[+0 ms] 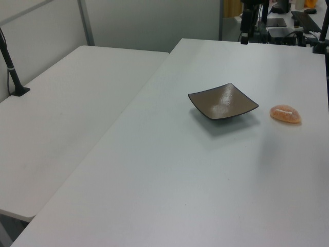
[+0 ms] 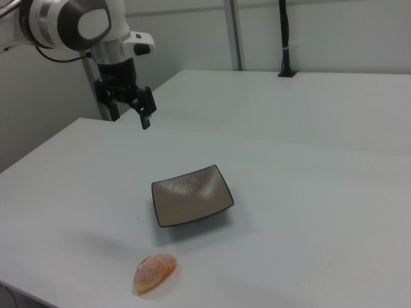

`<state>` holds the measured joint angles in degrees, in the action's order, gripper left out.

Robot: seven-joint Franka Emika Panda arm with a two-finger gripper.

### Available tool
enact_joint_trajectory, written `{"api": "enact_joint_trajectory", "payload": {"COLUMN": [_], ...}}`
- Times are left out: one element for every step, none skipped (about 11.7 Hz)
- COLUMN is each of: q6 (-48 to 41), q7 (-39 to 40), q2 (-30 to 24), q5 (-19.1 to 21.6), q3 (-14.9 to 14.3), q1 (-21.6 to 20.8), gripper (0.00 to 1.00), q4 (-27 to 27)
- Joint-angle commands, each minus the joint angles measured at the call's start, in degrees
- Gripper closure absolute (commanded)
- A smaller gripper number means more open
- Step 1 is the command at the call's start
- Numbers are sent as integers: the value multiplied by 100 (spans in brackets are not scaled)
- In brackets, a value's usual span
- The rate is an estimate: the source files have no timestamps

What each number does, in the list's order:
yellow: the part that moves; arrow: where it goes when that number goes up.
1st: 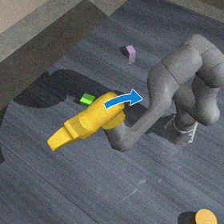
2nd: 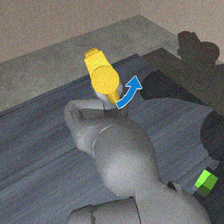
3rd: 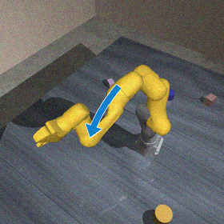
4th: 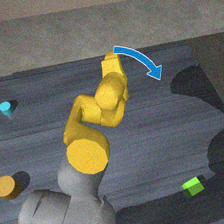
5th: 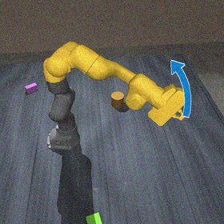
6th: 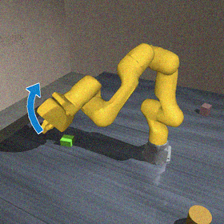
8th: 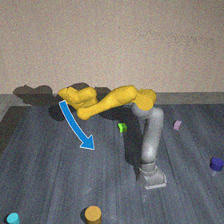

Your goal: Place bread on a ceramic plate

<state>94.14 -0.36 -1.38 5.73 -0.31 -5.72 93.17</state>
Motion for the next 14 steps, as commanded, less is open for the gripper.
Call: {"api": "enact_joint_trajectory", "payload": {"q6": [52, 43, 51, 51, 43, 43, 60, 60, 60, 78, 113, 243, 358, 455], "q7": [107, 115, 115, 115, 124, 115, 150, 150, 150, 159, 168, 159, 150, 150], "q2": [85, 85, 85, 77, 50, 59, 76, 77, 68, 59, 50, 24, -72, -282], "q5": [-228, -230, -230, -239, -239, -239, -248, -239, -239, -248, -318, -431, -450, -459], "q3": [-109, -109, -109, -92, -83, -92, -92, -92, -83, -83, -92, -83, -74, -65], "q1": [-131, -131, -131, -131, -123, -114, -105, -114, -114, -105, -79, -70, -53, -44], "gripper": [0, 0, 0, 0, 0, 0, 0, 0, 0, 0, 0, 0, 0, 0], "q4": [-27, -18, -18, -1, 34, 26, 26, 26, 34, 43, 87, 157, 331, 612]}}
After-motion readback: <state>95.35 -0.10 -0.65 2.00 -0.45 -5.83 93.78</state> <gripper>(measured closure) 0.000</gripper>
